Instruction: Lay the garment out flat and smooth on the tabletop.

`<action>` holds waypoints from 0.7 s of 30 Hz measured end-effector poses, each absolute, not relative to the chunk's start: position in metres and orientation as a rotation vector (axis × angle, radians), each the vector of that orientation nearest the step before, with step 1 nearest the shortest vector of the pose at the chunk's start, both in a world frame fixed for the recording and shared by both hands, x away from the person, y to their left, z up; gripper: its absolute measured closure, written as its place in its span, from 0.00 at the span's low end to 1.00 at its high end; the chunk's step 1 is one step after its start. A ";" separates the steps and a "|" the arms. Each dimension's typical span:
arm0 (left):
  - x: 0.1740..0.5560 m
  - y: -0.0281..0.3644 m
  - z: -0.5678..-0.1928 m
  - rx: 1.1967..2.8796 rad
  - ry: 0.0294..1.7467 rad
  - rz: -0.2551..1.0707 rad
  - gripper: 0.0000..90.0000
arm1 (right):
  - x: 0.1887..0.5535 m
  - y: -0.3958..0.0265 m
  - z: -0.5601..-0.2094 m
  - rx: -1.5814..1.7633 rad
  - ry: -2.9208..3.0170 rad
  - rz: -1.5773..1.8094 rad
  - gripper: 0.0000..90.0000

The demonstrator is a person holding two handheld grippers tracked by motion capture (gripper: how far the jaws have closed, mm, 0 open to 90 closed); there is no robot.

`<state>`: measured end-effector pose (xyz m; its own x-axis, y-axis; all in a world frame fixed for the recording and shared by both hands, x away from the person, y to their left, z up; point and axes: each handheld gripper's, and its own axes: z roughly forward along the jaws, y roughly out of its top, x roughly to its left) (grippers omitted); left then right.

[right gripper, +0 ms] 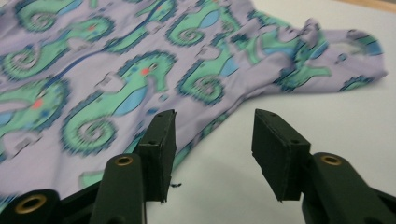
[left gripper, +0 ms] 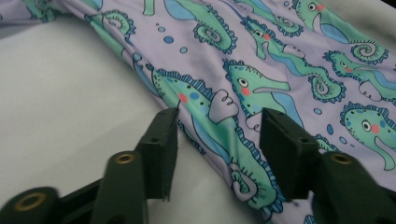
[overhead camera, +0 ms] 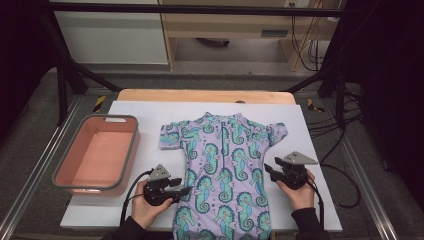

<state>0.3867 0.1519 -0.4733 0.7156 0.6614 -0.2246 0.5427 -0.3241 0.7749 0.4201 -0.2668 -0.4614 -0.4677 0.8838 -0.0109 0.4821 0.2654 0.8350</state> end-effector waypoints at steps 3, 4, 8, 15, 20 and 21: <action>0.392 0.150 -0.473 2.003 0.900 0.158 0.37 | 0.438 -0.269 -0.456 1.258 2.018 1.119 0.50; 0.394 0.150 -0.474 1.996 0.892 0.157 0.34 | 0.442 -0.270 -0.455 1.262 2.014 1.119 0.49; 0.400 0.151 -0.475 1.990 0.872 0.162 0.28 | 0.455 -0.272 -0.455 1.275 2.010 1.105 0.46; 0.406 0.156 -0.476 1.981 0.865 0.147 0.18 | 0.481 -0.273 -0.455 1.312 1.976 1.060 0.39; 0.409 0.161 -0.474 1.967 0.876 0.143 0.13 | 0.500 -0.274 -0.456 1.343 1.962 1.025 0.45; 0.409 0.161 -0.473 1.968 0.876 0.144 0.13 | 0.504 -0.275 -0.457 1.347 1.959 1.016 0.47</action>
